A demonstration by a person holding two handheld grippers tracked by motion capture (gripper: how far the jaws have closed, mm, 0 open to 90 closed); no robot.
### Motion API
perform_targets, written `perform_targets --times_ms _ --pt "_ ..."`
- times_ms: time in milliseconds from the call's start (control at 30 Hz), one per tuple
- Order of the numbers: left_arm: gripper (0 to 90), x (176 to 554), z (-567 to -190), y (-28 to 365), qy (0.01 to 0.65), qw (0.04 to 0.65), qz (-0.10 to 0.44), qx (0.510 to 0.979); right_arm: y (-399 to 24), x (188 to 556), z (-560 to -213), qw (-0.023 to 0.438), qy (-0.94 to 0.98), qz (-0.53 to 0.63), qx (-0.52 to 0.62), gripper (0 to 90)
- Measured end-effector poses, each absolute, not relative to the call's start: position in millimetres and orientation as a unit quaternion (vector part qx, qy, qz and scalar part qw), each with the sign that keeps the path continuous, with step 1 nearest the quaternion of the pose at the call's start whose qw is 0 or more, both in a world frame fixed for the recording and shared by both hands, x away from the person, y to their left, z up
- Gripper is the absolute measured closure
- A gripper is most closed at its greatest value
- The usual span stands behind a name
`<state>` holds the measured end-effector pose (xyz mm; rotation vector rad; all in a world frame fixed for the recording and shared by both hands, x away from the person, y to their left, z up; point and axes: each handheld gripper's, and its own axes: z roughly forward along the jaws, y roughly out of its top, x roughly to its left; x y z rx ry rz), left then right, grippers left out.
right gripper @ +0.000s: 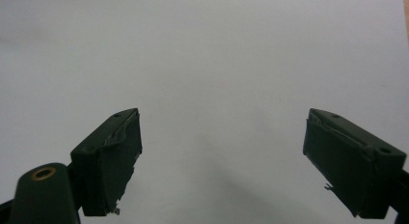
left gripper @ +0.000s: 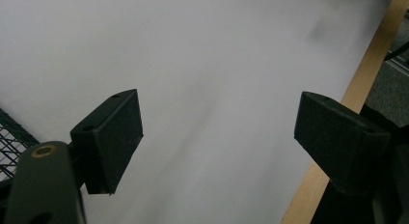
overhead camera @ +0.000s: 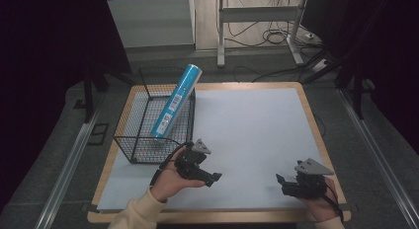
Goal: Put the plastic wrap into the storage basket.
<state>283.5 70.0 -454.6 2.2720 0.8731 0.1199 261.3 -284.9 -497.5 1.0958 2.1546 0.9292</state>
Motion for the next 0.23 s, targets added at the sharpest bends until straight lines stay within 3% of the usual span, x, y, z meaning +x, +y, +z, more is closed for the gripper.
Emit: perform_targets --times_ms 233 --pt "16.9 282.1 -457.3 74.0 0.343 0.346 0.053 0.872 -285.7 261.5 -497.2 0.273 0.799 0.348 0.407 13.7"
